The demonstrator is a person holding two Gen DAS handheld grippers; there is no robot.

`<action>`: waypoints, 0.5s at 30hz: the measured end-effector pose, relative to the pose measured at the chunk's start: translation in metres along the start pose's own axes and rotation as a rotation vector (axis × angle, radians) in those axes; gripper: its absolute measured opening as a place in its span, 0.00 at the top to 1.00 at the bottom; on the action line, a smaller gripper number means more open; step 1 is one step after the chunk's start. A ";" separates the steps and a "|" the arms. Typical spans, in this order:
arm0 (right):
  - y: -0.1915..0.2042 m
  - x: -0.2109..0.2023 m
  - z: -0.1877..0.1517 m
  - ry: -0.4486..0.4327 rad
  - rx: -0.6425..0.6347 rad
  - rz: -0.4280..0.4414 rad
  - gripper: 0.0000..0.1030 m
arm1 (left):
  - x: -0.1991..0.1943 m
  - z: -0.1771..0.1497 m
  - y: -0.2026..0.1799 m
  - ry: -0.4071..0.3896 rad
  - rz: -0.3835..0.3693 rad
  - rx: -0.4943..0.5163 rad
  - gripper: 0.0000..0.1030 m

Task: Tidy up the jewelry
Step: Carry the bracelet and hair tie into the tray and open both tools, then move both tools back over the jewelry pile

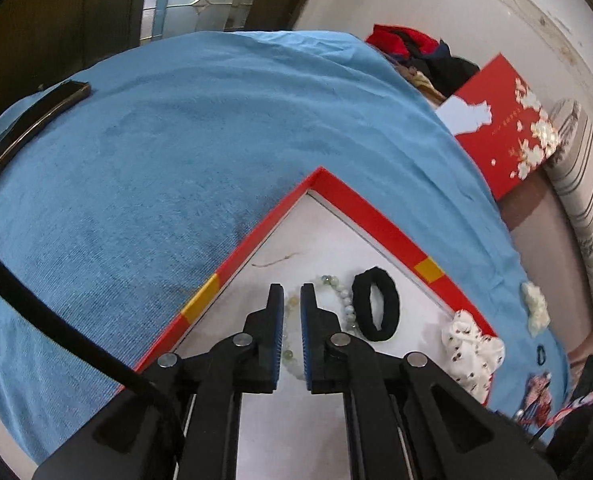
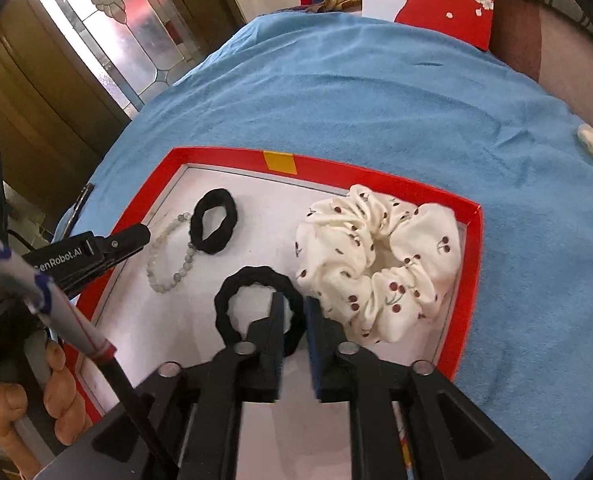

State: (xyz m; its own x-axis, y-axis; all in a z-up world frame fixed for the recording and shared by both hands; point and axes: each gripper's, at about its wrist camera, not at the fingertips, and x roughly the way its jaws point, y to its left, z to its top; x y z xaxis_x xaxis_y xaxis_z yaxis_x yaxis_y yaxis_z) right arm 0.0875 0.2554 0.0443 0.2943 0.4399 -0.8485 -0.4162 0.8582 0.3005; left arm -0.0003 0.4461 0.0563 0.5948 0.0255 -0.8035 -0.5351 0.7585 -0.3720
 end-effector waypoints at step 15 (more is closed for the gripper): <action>-0.070 -0.114 -0.073 -0.152 0.061 -0.077 0.69 | -0.038 -0.038 -0.053 -0.081 -0.077 0.100 0.61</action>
State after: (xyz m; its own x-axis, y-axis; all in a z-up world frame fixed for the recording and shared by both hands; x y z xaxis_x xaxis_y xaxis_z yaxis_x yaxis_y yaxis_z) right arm 0.0201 0.1257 0.0880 0.4516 0.4028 -0.7961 -0.3358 0.9034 0.2666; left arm -0.0175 0.3798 0.0894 0.6803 0.0136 -0.7328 -0.4258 0.8211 -0.3801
